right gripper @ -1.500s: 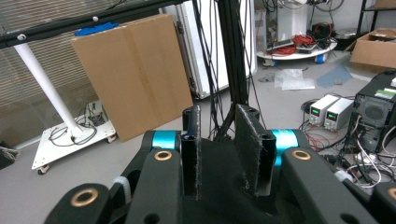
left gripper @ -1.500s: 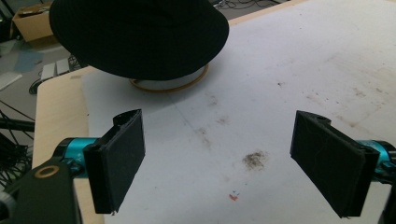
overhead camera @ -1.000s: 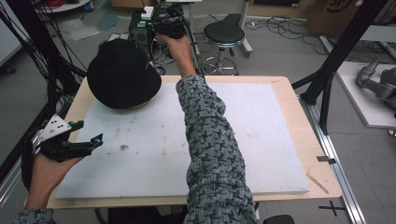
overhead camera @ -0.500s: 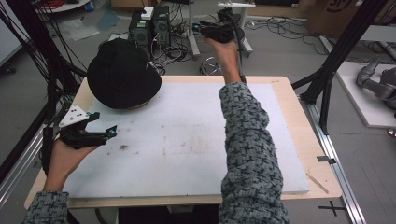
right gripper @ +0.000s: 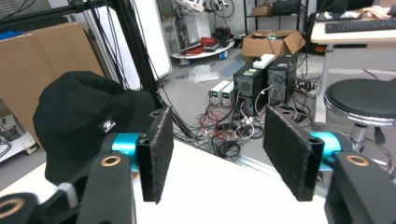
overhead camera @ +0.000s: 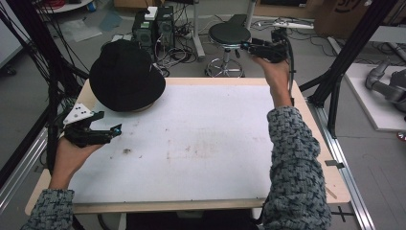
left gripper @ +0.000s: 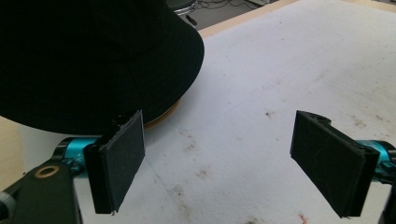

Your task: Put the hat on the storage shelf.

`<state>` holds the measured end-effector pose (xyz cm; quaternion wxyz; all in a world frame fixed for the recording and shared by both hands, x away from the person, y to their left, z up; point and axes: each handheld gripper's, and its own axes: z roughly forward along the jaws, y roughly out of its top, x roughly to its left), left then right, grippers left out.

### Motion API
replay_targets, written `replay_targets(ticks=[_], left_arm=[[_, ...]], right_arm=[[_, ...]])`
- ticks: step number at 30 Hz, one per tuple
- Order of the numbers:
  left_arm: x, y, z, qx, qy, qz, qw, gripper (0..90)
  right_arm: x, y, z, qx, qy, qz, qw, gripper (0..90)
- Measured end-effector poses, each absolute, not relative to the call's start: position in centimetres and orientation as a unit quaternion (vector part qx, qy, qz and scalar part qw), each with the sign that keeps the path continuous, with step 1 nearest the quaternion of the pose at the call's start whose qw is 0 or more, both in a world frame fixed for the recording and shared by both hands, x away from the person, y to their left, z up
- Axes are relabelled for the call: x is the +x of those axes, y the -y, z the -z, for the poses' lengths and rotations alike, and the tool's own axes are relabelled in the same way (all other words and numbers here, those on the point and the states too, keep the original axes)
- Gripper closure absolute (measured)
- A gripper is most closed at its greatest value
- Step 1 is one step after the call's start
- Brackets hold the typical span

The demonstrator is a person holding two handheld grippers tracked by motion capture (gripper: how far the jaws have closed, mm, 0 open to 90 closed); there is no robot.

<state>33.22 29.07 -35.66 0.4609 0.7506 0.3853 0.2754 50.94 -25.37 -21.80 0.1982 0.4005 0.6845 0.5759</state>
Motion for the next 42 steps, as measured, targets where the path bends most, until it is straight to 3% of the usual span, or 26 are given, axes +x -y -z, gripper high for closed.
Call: replay_targets(ticks=[10,13,22,28,42], left_arm=[[33.1,-29.3,35.7,0.747,-0.389,-0.277,0.463,18.1],[33.1,-29.3,35.6,0.747,-0.389,-0.277,0.463,18.2],[33.2,-29.2,35.7,0.748,-0.390,-0.277,0.461,18.1],[33.3,-29.1,35.7,0.751,-0.388,-0.276,0.458,18.1],[33.4,-28.4,36.1,0.756,-0.384,-0.273,0.454,18.2]], right_arm=[[47.0,28.4,22.5,0.388,-0.687,-0.574,0.219,29.4],[46.0,29.2,23.0,0.396,-0.698,-0.558,0.211,22.0],[42.1,30.5,25.3,0.367,-0.704,-0.568,0.219,20.1],[39.3,31.4,27.3,0.362,-0.712,-0.557,0.227,12.5],[34.4,32.8,33.1,0.342,-0.695,-0.600,0.199,11.6]])
